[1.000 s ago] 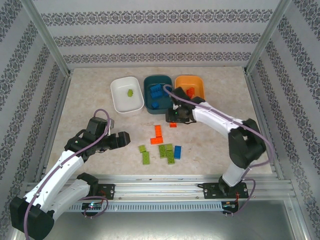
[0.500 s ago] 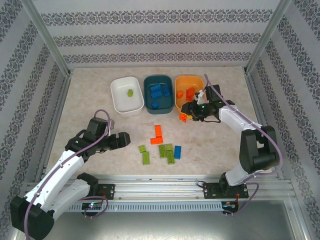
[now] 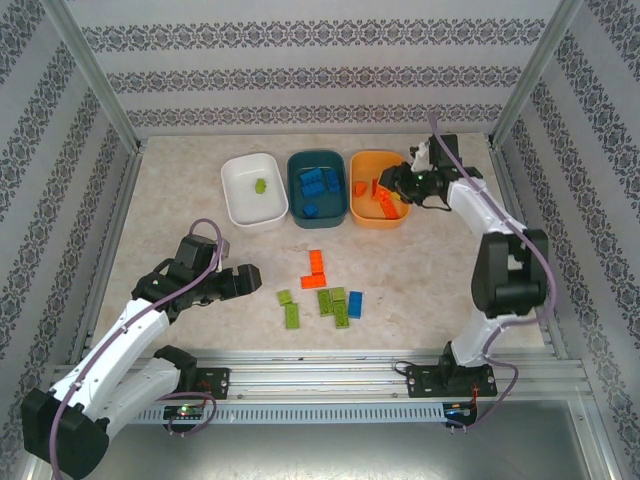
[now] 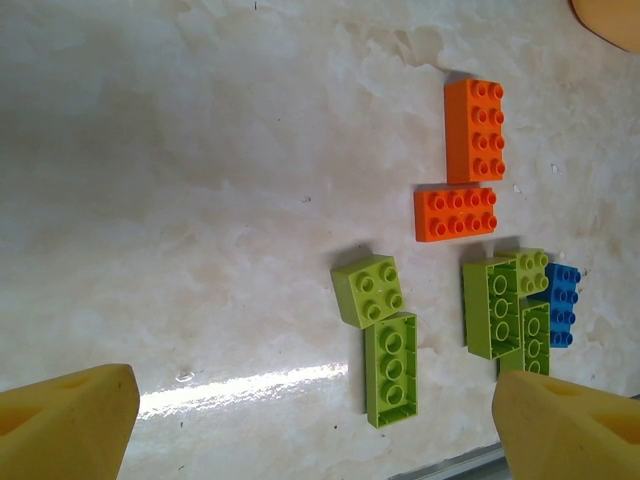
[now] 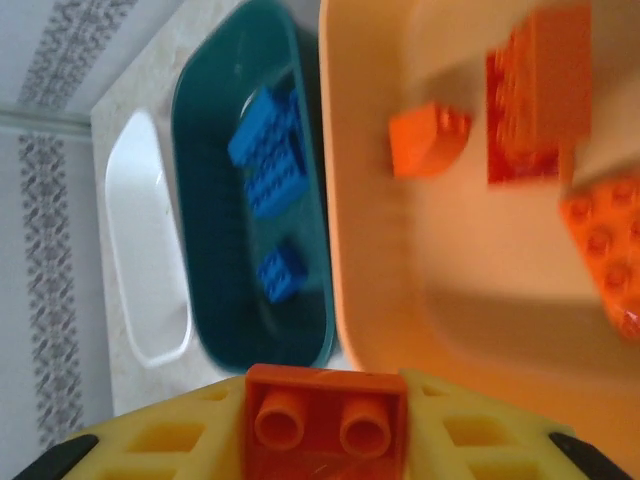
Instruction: Sort the legos into containers by color
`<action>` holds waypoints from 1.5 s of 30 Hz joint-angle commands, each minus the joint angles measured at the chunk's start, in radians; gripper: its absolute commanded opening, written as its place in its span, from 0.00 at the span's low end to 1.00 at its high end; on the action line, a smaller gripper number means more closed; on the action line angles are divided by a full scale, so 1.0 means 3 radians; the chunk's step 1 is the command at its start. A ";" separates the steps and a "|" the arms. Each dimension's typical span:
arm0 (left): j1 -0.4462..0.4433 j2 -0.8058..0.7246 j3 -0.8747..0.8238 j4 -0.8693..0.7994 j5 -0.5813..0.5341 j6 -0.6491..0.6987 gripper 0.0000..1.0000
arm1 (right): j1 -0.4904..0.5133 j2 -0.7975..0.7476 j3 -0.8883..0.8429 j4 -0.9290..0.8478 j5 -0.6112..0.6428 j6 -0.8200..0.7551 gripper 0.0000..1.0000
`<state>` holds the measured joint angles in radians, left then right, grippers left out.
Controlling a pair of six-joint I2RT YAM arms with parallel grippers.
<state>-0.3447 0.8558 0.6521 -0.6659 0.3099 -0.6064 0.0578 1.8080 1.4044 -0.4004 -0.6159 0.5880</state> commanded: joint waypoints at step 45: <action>0.0057 -0.0109 0.0190 -0.0148 -0.0032 0.0127 0.95 | 0.1947 -0.0758 -0.0869 -0.0716 0.1724 -0.0211 0.79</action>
<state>-0.3382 0.8524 0.6617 -0.6594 0.3302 -0.6018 0.5800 1.5719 1.1553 -0.5957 -0.2382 0.4984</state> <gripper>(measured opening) 0.944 0.786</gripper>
